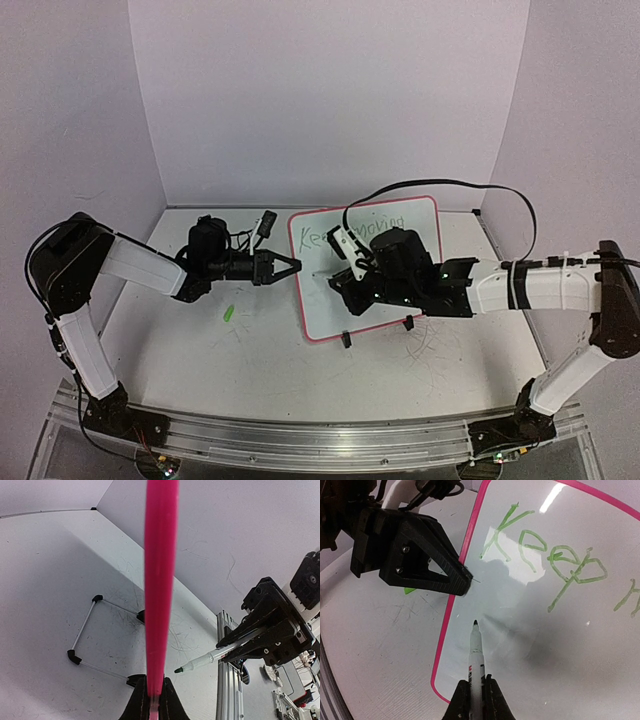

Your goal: Write a sentence on the whiteboard

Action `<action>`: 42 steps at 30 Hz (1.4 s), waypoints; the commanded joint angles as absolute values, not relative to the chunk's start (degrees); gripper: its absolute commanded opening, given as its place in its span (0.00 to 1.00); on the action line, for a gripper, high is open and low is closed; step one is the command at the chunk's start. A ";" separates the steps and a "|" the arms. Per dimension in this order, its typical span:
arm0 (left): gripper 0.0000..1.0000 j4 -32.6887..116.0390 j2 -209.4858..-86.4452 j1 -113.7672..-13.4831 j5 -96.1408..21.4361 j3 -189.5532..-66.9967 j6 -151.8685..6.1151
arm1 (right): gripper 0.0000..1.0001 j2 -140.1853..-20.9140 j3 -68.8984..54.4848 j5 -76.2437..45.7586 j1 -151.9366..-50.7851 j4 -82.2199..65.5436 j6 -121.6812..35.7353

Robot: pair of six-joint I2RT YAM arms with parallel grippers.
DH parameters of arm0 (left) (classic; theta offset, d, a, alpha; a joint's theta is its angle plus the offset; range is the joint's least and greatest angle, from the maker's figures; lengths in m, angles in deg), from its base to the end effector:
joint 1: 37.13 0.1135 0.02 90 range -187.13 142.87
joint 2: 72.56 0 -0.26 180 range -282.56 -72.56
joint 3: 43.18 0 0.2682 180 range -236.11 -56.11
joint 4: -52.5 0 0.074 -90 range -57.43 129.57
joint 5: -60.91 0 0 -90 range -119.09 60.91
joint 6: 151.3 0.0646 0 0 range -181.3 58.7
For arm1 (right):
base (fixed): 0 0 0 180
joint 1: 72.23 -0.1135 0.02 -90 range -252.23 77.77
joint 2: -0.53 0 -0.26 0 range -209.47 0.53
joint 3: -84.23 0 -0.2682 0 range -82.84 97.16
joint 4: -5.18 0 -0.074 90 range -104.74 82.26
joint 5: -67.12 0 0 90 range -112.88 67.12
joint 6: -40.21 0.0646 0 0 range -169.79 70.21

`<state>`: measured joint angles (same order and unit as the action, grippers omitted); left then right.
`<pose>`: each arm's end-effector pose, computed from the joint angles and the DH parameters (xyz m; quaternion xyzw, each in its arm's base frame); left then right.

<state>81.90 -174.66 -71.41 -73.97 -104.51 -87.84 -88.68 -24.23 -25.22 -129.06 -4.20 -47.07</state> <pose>0.3007 -0.2602 0.1690 0.2896 0.6971 -0.5511 0.3556 0.2185 0.3295 0.2291 -0.3783 0.7642 0.2441 0.4618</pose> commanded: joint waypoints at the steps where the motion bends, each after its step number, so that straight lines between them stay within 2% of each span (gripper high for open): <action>1: 0.00 82.35 -174.82 -71.05 -74.11 -106.59 -86.63 | 0.00 -89.57 -21.68 -26.75 -129.62 -3.35 -48.15; 16: 0.00 82.37 -174.45 -71.05 -74.23 -106.44 -86.35 | 0.00 -91.43 -20.67 -30.06 -129.61 -3.52 -47.16; 42: 0.00 82.06 -174.08 -70.96 -74.32 -106.73 -86.16 | 0.00 -91.45 -25.24 -28.87 -130.79 -4.84 -44.74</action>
